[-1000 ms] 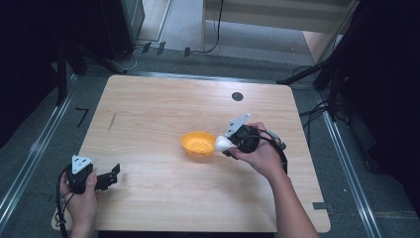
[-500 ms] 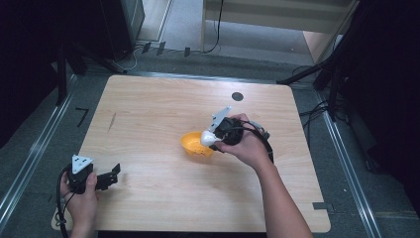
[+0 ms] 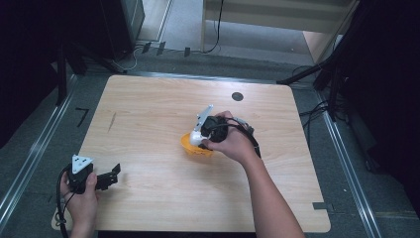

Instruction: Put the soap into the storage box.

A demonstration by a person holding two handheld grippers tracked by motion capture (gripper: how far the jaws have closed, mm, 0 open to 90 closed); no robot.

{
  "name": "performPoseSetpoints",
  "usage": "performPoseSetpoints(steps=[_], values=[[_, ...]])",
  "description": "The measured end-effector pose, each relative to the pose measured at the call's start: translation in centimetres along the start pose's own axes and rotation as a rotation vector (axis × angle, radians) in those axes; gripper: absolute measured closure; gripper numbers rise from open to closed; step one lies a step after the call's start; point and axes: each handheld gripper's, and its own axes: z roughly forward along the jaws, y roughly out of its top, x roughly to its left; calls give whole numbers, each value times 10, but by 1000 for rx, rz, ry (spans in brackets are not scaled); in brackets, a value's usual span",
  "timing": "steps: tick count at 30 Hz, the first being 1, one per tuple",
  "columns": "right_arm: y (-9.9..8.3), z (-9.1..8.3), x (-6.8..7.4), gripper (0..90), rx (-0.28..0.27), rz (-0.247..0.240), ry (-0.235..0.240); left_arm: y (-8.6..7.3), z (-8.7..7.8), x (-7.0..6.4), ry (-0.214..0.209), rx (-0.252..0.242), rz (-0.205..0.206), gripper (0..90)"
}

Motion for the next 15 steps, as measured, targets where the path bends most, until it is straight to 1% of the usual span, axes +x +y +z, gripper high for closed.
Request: performPoseSetpoints(steps=[2,4,5,6,8,15], values=[[2,6,-1,508,10,-5,14,0,0,0,-1,1,1,0],[3,8,-2,508,13,-5,13,0,0,0,0,1,1,0],[3,9,-2,508,15,-6,20,0,0,0,-1,1,1,0],[3,13,-2,510,26,-4,21,0,0,0,0,1,1,0],[3,13,-3,510,15,2,29,0,0,0,0,1,1,0],[3,16,-6,510,15,5,37,0,0,0,-2,2,-1,0]])
